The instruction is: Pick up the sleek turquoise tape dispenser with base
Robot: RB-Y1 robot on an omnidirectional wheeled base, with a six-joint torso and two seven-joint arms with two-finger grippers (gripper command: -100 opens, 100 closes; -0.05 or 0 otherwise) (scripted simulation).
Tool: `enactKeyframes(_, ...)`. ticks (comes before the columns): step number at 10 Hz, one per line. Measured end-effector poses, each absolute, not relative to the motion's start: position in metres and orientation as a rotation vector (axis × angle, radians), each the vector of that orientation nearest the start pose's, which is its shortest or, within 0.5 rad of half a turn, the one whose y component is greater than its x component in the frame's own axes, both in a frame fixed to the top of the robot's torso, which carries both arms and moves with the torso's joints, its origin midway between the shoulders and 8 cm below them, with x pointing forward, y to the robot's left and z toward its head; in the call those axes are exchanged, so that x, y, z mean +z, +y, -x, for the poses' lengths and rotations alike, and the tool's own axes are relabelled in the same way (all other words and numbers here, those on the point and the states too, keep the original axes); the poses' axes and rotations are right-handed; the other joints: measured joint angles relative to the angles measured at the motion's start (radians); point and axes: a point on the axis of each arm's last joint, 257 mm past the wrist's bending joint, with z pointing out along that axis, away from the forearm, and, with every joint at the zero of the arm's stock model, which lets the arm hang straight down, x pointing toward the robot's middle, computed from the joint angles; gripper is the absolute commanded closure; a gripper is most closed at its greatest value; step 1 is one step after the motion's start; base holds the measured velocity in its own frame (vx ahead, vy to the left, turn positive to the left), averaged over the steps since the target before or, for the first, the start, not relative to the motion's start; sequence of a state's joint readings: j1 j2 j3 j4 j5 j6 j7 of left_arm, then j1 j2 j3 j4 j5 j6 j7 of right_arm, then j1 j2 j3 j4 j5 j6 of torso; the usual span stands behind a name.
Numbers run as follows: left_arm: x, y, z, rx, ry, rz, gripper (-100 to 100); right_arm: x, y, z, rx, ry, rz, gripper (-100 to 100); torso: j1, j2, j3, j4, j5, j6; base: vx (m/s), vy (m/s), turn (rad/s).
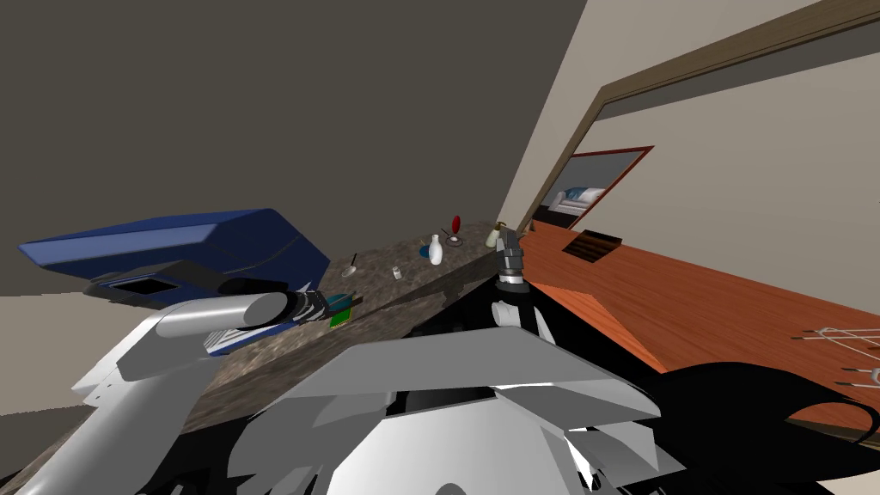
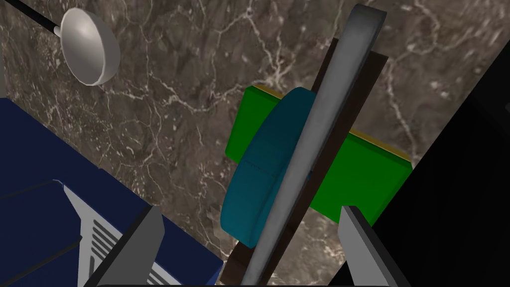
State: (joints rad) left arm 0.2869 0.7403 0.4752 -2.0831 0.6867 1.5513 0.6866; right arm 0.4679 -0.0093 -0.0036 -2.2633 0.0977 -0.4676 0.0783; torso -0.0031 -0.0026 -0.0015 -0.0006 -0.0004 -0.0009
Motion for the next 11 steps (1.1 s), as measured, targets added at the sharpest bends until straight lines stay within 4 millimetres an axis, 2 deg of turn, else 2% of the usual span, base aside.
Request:
enactKeyframes(6, -0.27, 0.525, -0.303, -0.423, 1.092, 2.519, -100, 0.02, -0.267, -0.357, 1.169, 0.706, -0.574, 0, 0.001, 0.0, 0.0, 0.0, 0.0, 0.0, 0.024, -0.032, 0.036)
enactKeyframes(7, -0.27, 0.526, -0.303, -0.423, 1.095, 2.517, 100, 0.02, -0.267, -0.357, 1.17, 0.706, -0.574, 0, 0.001, 0.001, 0.001, 0.0, 0.0, 0.0, 0.0, 0.0, 0.0)
enactKeyframes(11, -0.27, 0.525, -0.303, -0.422, 1.097, 2.517, 100, 0.02, -0.267, -0.357, 1.169, 0.706, -0.574, 0, 0.003, 0.002, 0.001, 0.001, 0.001, 0.0, 0.0, 0.0, 0.0)
